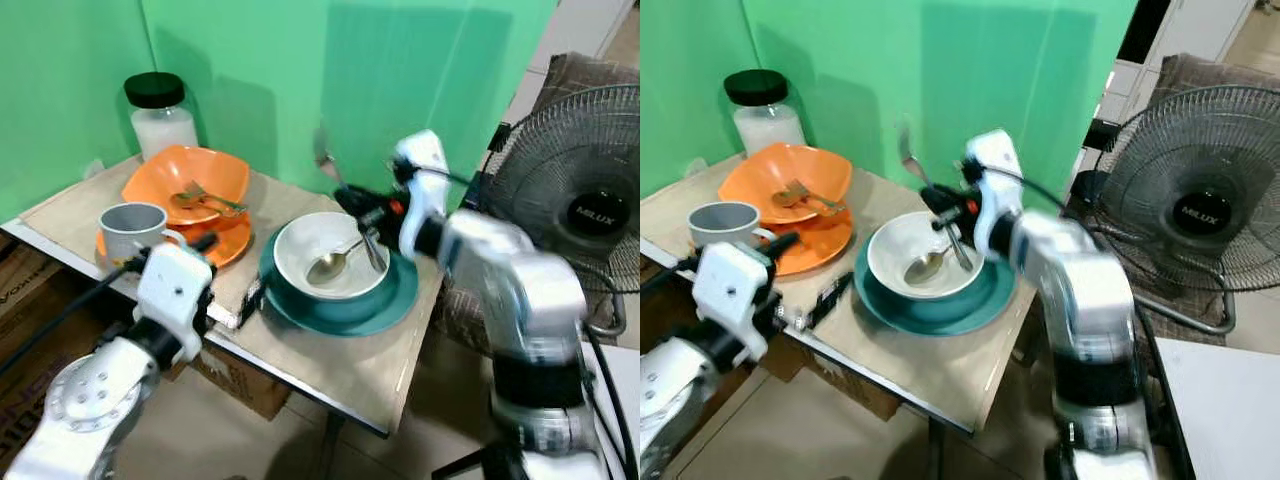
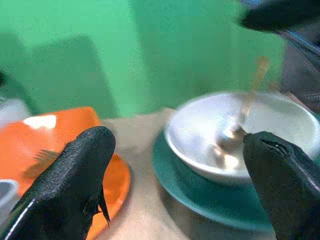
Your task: Setting the table
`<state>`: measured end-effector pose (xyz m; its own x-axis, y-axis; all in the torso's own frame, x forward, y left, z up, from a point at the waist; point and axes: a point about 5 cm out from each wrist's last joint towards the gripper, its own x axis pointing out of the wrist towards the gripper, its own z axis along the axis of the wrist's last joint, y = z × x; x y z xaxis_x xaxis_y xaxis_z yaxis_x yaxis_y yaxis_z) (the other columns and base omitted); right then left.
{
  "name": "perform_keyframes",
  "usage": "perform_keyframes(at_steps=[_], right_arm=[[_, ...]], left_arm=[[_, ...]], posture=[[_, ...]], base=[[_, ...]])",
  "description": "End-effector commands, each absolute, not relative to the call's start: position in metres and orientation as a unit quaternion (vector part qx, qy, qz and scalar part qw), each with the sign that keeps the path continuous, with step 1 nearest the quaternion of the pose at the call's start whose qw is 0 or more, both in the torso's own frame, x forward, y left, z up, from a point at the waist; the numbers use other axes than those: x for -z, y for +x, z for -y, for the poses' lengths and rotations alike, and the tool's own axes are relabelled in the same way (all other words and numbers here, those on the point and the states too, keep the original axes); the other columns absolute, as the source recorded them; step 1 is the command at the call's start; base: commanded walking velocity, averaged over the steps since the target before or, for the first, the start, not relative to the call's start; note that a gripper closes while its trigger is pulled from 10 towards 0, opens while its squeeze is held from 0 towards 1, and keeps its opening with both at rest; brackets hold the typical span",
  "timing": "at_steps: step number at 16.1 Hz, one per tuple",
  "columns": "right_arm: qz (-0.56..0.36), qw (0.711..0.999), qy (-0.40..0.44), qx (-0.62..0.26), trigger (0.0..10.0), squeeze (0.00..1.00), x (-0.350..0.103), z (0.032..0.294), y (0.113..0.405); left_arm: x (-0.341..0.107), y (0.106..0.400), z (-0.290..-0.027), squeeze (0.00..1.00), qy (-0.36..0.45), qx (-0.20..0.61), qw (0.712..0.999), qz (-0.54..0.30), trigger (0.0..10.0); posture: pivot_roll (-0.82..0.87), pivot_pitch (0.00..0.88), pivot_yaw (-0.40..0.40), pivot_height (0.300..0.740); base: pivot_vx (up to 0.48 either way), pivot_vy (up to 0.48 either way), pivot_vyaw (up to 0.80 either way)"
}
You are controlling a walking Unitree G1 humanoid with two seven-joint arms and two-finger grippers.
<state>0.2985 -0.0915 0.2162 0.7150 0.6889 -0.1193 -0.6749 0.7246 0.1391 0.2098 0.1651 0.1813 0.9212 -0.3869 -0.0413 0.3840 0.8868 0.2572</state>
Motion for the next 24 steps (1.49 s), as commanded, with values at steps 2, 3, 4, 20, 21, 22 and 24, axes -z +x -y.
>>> perform_keyframes(at_steps=[2, 3, 4, 20, 21, 22, 24], right_arm=[[-0.023, 0.939, 0.074, -0.334, 10.0, 0.00, -0.229, 0.100, 0.291], [-0.015, 0.943, 0.086, -0.321, 10.0, 0.00, -0.228, 0.101, 0.286], [0.000, 0.949, 0.110, -0.295, 10.0, 0.00, -0.227, 0.106, 0.276], [0.002, 0.981, 0.108, -0.162, 10.0, 0.00, -0.211, 0.132, 0.243], [0.000, 0.982, 0.104, -0.159, 10.0, 0.00, -0.209, 0.133, 0.245], [-0.002, 0.982, 0.106, -0.156, 10.0, 0.00, -0.208, 0.133, 0.245], [-0.009, 0.982, 0.102, -0.159, 10.0, 0.00, -0.208, 0.131, 0.246]], left_arm=[[-0.187, 0.210, -0.160, 0.00, 0.128, 0.173, 0.976, 0.023, 10.0], [-0.187, 0.211, -0.158, 0.00, 0.123, 0.166, 0.978, 0.023, 10.0], [-0.186, 0.213, -0.154, 0.00, 0.122, 0.150, 0.981, 0.023, 10.0], [-0.189, 0.226, -0.150, 0.00, 0.105, 0.062, 0.992, 0.023, 10.0], [-0.190, 0.228, -0.154, 0.00, 0.111, 0.056, 0.992, 0.024, 10.0], [-0.191, 0.228, -0.155, 0.00, 0.115, 0.056, 0.991, 0.025, 10.0], [-0.191, 0.227, -0.156, 0.00, 0.121, 0.059, 0.991, 0.021, 10.0]], posture=[[-0.07, 0.000, -0.035, 0.740], [-0.06, 0.000, -0.033, 0.740], [-0.07, 0.000, -0.030, 0.740], [-0.08, 0.000, -0.019, 0.740], [-0.08, 0.000, -0.018, 0.740], [-0.08, 0.000, -0.017, 0.740], [-0.08, 0.000, -0.020, 0.740]], base=[[0.000, 0.000, 0.00], [0.000, 0.000, 0.00], [0.000, 0.000, -0.80], [0.000, 0.000, -0.80], [0.000, 0.000, -0.80], [0.000, 0.000, -0.80], [0.000, 0.000, -0.80]])
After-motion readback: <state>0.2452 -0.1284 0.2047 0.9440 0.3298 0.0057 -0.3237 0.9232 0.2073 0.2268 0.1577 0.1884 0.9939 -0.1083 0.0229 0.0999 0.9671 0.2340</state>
